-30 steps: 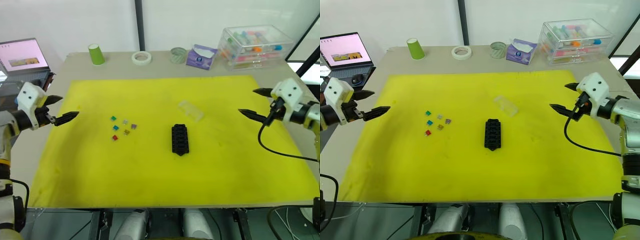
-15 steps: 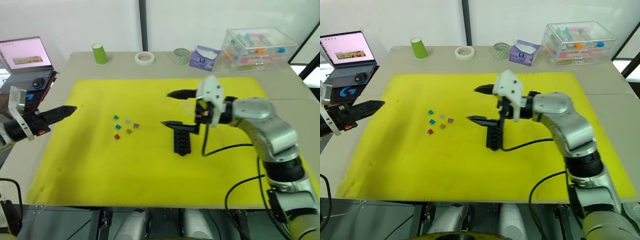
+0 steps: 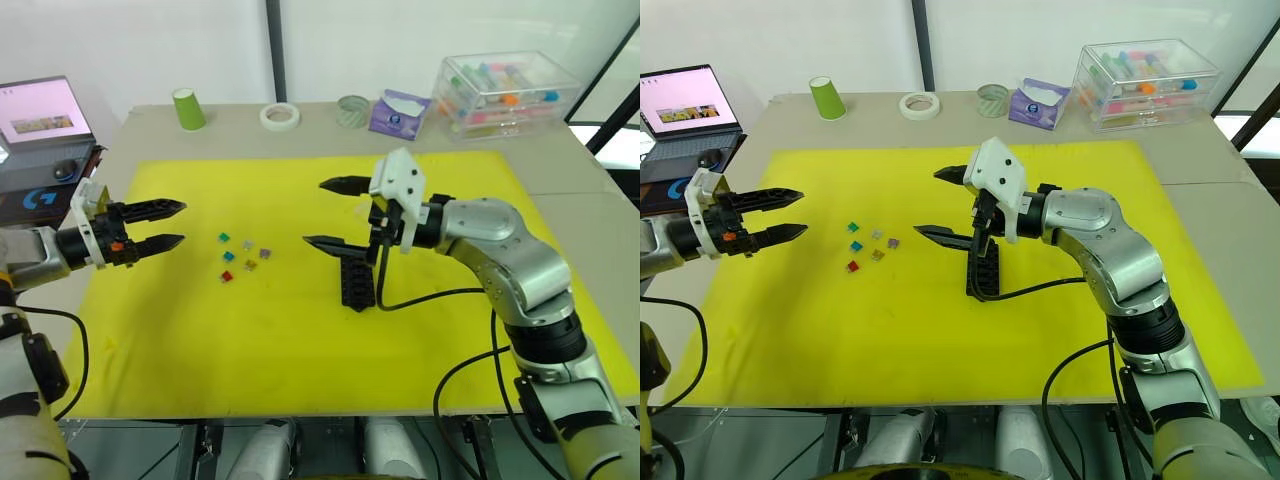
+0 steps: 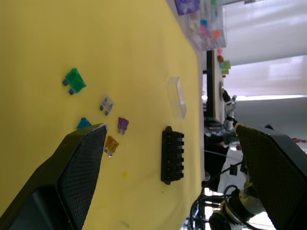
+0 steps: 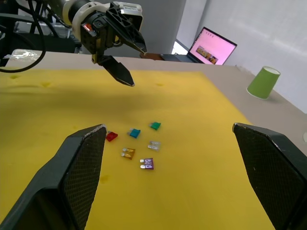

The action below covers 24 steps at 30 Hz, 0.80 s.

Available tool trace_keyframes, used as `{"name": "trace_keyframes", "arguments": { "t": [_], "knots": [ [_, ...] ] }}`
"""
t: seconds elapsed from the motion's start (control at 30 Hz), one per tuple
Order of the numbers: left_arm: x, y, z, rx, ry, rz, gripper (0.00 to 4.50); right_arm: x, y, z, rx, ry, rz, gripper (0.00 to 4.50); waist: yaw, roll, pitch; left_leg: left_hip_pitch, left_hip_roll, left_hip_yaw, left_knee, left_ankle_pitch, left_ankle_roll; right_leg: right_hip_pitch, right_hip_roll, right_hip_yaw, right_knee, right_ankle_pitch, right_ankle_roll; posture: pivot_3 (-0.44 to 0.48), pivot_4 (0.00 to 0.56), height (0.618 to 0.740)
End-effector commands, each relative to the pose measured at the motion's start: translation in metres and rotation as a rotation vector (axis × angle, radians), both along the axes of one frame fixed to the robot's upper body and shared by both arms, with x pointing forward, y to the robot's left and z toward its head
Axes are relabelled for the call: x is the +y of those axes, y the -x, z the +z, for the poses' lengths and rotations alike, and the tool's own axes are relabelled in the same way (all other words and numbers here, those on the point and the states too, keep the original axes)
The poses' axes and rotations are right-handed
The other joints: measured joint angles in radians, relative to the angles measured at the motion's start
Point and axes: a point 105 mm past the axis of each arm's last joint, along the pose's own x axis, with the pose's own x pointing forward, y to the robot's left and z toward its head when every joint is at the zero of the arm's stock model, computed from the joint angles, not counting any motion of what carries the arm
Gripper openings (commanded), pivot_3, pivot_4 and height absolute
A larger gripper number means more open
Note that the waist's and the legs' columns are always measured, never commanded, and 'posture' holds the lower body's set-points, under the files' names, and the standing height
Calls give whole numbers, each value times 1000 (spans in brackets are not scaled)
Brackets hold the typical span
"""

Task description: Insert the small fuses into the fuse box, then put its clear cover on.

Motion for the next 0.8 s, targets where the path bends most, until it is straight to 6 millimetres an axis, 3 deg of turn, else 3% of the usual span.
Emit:
{"name": "trace_keyframes", "arguments": {
  "t": [0.03,0.33,0.8],
  "knots": [
    [7,-6,-2,-15,27,60,4490,-1,6,12,-56,-14,4,4449,-1,0,0,0,0,0,0,0,0,0,0,0,0,0,0,0,150,740],
    [-12,-21,-23,-5,60,58,4490,-1,6,19,-63,-19,-1,4449,7,0,0,0,0,0,1,0,0,0,0,0,0,0,0,0,150,740],
    [-15,-40,-40,21,87,145,4490,-4,5,26,-50,-27,-21,4449,20,0,0,0,-1,1,1,0,0,0,-2,0,0,0,0,0,150,740]
  ]
}}
